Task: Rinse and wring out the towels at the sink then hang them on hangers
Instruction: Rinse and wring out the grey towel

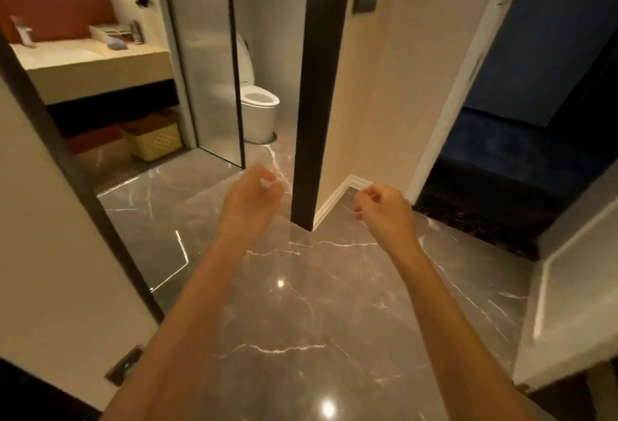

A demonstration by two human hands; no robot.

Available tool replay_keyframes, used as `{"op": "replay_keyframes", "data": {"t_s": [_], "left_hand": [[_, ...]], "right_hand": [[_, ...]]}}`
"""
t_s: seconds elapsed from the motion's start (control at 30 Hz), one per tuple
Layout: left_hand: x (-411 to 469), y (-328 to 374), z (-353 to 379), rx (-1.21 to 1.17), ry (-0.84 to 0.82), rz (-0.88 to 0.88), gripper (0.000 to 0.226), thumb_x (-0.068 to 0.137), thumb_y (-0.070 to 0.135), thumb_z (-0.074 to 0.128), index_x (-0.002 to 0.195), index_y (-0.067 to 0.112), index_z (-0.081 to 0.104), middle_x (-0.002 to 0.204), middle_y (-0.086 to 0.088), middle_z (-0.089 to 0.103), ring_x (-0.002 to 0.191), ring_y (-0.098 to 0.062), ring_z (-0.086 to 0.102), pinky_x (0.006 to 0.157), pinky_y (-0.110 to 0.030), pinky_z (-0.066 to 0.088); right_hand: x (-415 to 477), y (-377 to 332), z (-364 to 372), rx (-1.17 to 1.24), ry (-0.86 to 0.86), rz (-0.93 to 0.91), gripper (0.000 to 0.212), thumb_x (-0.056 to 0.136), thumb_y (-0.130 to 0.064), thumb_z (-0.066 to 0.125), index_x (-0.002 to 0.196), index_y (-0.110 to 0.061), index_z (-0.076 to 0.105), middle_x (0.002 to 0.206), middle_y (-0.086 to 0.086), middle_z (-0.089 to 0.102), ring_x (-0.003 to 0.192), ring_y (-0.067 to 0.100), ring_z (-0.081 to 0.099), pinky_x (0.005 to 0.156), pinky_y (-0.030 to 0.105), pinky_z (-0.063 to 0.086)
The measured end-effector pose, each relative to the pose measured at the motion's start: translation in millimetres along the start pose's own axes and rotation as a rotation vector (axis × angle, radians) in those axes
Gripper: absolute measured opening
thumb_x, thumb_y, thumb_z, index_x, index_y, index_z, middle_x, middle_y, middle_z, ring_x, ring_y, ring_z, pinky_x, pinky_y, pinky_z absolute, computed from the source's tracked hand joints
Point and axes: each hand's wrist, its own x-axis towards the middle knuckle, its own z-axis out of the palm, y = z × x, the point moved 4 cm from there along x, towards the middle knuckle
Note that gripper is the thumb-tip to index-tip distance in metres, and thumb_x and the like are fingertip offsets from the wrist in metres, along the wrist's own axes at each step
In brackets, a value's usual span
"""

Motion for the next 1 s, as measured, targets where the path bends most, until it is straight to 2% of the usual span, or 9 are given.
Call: {"op": "replay_keyframes", "data": {"t_s": [0.1,0.23,0.37,0.47,0.57,0.7,0.8,0.93,1.0], "left_hand": [[47.9,-24.0,-14.8,0.024,0.068,-0.11,0.015,0.089,0.019,0.055,0.104,0.016,0.055,0.101,-0.013,0.063,0.091,-0.029,0.063,0.087,-0.048,0.052],[131.4,-47.1,-28.2,0.062,0.168,-0.158,0.006,0.091,0.019,0.05,0.093,0.017,0.055,0.101,-0.011,0.063,0.093,-0.029,0.062,0.09,-0.046,0.05],[231.8,-58.8,-32.0,0.09,0.277,-0.21,0.016,0.092,0.019,0.05,0.102,0.011,0.06,0.105,-0.012,0.064,0.094,-0.029,0.063,0.09,-0.043,0.05],[307.2,-72.8,-55.9,0.055,0.415,-0.266,0.006,0.09,0.02,0.053,0.095,0.018,0.056,0.102,-0.013,0.066,0.09,-0.031,0.064,0.085,-0.048,0.053],[362.2,-90.2,-80.0,0.073,0.482,-0.324,0.004,0.09,0.019,0.053,0.093,0.017,0.056,0.1,-0.014,0.067,0.086,-0.031,0.065,0.083,-0.048,0.054],[433.1,-128.8,-100.4,0.124,0.526,-0.381,0.003,0.091,0.019,0.054,0.09,0.016,0.055,0.098,-0.014,0.068,0.083,-0.029,0.066,0.081,-0.045,0.055],[505.1,-171.5,-129.6,0.125,0.611,-0.407,0.013,0.092,0.018,0.053,0.099,0.008,0.058,0.096,-0.014,0.066,0.083,-0.03,0.065,0.081,-0.044,0.055],[622.0,-226.0,-174.2,0.145,0.633,-0.393,0.015,0.093,0.015,0.052,0.1,0.003,0.059,0.083,-0.009,0.063,0.066,-0.018,0.061,0.065,-0.028,0.053],[673.5,-238.1,-197.8,0.172,0.621,-0.378,0.016,0.093,0.015,0.051,0.099,0.003,0.06,0.079,-0.007,0.062,0.065,-0.018,0.061,0.064,-0.028,0.053]], "right_hand": [[55.7,-19.2,43.7,0.01,-0.097,-0.058,0.01,0.095,-0.02,0.05,0.087,-0.017,0.056,0.088,0.004,0.062,0.089,0.022,0.063,0.079,0.032,0.051],[146.3,-41.1,110.8,0.004,-0.231,-0.106,0.013,0.095,-0.02,0.049,0.085,-0.017,0.058,0.086,0.004,0.063,0.089,0.022,0.063,0.085,0.039,0.053],[257.5,-74.0,172.3,-0.003,-0.334,-0.235,0.014,0.095,-0.021,0.049,0.084,-0.019,0.057,0.086,0.005,0.063,0.082,0.018,0.063,0.074,0.026,0.049],[332.1,-114.0,223.4,0.019,-0.475,-0.297,0.02,0.095,-0.02,0.049,0.076,-0.025,0.053,0.079,0.001,0.061,0.078,0.015,0.062,0.07,0.023,0.048],[387.1,-143.2,277.8,0.014,-0.618,-0.315,0.011,0.095,-0.02,0.049,0.086,-0.02,0.054,0.082,0.002,0.062,0.078,0.014,0.063,0.072,0.024,0.049],[455.9,-177.2,356.7,0.02,-0.682,-0.338,0.012,0.094,-0.019,0.05,0.09,-0.015,0.06,0.082,0.005,0.064,0.079,0.019,0.064,0.079,0.031,0.052],[511.9,-212.9,434.7,-0.011,-0.743,-0.386,0.009,0.094,-0.019,0.051,0.09,-0.014,0.058,0.084,0.006,0.064,0.079,0.02,0.065,0.081,0.034,0.053],[589.8,-269.2,538.5,0.005,-0.765,-0.442,0.008,0.094,-0.016,0.052,0.087,-0.013,0.055,0.085,0.009,0.064,0.076,0.021,0.063,0.078,0.032,0.052],[621.4,-299.9,574.8,0.021,-0.762,-0.458,0.01,0.095,-0.015,0.051,0.086,-0.012,0.055,0.083,0.01,0.062,0.074,0.019,0.062,0.076,0.03,0.051]]}}
